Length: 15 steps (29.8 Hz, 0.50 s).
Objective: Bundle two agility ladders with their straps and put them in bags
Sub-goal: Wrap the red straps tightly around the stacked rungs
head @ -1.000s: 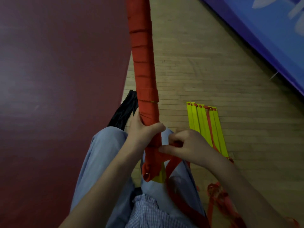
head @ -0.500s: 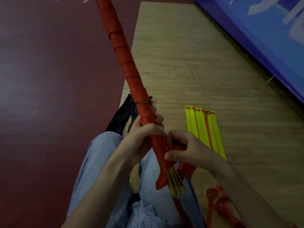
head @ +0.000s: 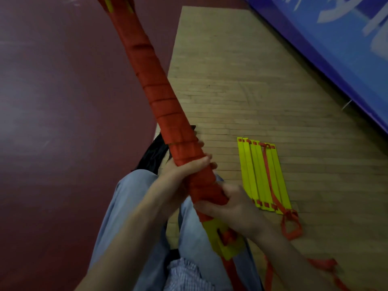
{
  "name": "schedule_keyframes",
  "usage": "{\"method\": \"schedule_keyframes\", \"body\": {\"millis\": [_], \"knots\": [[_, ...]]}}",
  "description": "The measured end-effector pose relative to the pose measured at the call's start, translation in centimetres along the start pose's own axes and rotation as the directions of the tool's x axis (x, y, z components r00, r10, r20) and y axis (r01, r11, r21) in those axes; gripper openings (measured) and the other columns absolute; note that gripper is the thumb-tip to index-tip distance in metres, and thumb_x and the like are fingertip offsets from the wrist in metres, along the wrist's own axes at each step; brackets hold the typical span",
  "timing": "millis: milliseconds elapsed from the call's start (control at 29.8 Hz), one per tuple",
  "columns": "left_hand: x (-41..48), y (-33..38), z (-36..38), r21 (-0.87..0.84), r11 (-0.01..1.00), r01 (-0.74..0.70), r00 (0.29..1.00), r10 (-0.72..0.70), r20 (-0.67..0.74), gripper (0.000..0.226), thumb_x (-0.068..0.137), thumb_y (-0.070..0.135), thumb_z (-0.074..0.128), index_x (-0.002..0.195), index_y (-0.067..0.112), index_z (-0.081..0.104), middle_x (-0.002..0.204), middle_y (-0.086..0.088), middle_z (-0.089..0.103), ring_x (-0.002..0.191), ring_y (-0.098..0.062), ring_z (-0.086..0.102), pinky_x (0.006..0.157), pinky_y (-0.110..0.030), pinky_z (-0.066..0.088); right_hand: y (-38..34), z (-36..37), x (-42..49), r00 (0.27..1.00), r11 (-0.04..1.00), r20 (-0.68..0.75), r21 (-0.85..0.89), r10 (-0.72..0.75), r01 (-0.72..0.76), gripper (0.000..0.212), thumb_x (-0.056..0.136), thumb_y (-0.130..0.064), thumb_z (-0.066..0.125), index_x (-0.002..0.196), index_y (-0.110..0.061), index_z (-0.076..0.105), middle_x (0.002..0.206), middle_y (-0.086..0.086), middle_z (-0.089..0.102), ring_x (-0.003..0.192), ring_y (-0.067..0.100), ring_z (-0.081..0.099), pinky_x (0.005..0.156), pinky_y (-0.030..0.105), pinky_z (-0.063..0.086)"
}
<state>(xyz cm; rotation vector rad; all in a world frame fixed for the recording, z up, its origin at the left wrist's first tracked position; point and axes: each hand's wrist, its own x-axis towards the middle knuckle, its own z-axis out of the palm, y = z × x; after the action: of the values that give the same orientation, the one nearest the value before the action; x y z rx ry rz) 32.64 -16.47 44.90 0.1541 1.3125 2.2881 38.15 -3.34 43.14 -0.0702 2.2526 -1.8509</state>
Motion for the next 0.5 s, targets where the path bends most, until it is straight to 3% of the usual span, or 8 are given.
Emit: {"method": "schedule_keyframes", "body": {"millis": [67, 134, 202, 269, 336, 437, 504], "knots": [[-0.4, -0.6, 0.6, -0.050, 0.999, 0.020, 0.996, -0.024, -0.085, 0.047, 0.061, 0.003, 0.076, 0.099, 0.016, 0.054, 0.063, 0.002, 0.062, 0.060, -0.011, 0.064, 0.063, -0.034, 0.058, 0.1, 0.7, -0.3, 0.999, 0.999, 0.016, -0.021, 0.040, -0.040, 0.016, 0.073, -0.028, 0.077, 0.065, -0.026, 0.062, 0.055, -0.020, 0.065, 0.055, -0.007, 0.060, 0.057, 0.013, 0.045], [-0.6, -0.4, 0.4, -0.075, 0.996, 0.042, 0.995, -0.049, -0.091, 0.047, 0.057, -0.006, 0.074, 0.092, 0.016, 0.052, 0.058, 0.004, 0.058, 0.052, -0.009, 0.059, 0.052, -0.027, 0.054, 0.1, 0.4, -0.2, 0.987, 0.998, 0.146, -0.011, 0.069, -0.068, 0.025, 0.060, -0.050, 0.080, 0.069, -0.030, 0.067, 0.064, -0.020, 0.068, 0.065, -0.004, 0.064, 0.062, 0.016, 0.048], [-0.6, 0.0, 0.0, -0.191, 0.979, 0.064, 0.998, -0.064, 0.006, 0.045, 0.054, -0.007, 0.069, 0.089, 0.017, 0.052, 0.057, 0.005, 0.054, 0.048, -0.007, 0.054, 0.048, -0.023, 0.051, -0.4, -0.4, -0.1, 0.950, 0.997, 0.302, -0.011, 0.080, -0.081, 0.038, 0.046, -0.061, 0.079, 0.074, -0.037, 0.070, 0.075, -0.014, 0.071, 0.076, 0.002, 0.067, 0.068, 0.018, 0.050], [-0.4, 0.0, -0.2, -0.311, 0.946, 0.088, 0.989, -0.045, 0.143, 0.053, 0.044, -0.003, 0.075, 0.087, 0.017, 0.053, 0.057, 0.006, 0.051, 0.047, -0.007, 0.052, 0.047, -0.023, 0.050, -0.9, -1.0, 0.1, 0.911, 0.994, 0.399, -0.017, 0.106, -0.108, 0.031, 0.049, -0.053, 0.073, 0.075, -0.036, 0.070, 0.078, -0.012, 0.071, 0.078, 0.004, 0.067, 0.070, 0.019, 0.050], [-0.2, 0.0, -0.1, -0.326, 0.941, 0.087, 0.971, -0.008, 0.237, 0.063, 0.037, 0.006, 0.087, 0.090, 0.016, 0.053, 0.059, 0.006, 0.052, 0.049, -0.007, 0.053, 0.049, -0.024, 0.051, -1.1, -1.1, 0.2, 0.897, 0.990, 0.422, -0.007, 0.131, -0.141, 0.027, 0.052, -0.049, 0.069, 0.075, -0.036, 0.070, 0.080, -0.010, 0.069, 0.078, 0.004, 0.065, 0.072, 0.022, 0.050], [0.1, 0.4, 0.1, -0.083, 0.996, 0.033, 0.972, -0.012, 0.237, 0.067, 0.043, 0.023, 0.090, 0.100, 0.018, 0.054, 0.068, 0.004, 0.062, 0.062, -0.010, 0.063, 0.060, -0.028, 0.056, -0.5, -0.8, 0.0, 0.937, 0.997, 0.343, 0.027, 0.059, -0.072, 0.023, 0.056, -0.047, 0.067, 0.077, -0.038, 0.069, 0.075, -0.011, 0.066, 0.074, 0.005, 0.063, 0.070, 0.026, 0.049], [0.0, 0.8, 0.2, 0.167, 0.986, -0.004, 0.993, -0.016, 0.120, 0.057, 0.055, 0.023, 0.084, 0.104, 0.021, 0.055, 0.079, 0.005, 0.067, 0.076, -0.012, 0.067, 0.069, -0.030, 0.057, -0.1, -0.5, -0.3, 0.970, 1.000, 0.245, 0.008, 0.003, -0.005, 0.019, 0.057, -0.044, 0.066, 0.074, -0.034, 0.067, 0.067, -0.012, 0.064, 0.066, 0.002, 0.061, 0.063, 0.021, 0.048]]}}
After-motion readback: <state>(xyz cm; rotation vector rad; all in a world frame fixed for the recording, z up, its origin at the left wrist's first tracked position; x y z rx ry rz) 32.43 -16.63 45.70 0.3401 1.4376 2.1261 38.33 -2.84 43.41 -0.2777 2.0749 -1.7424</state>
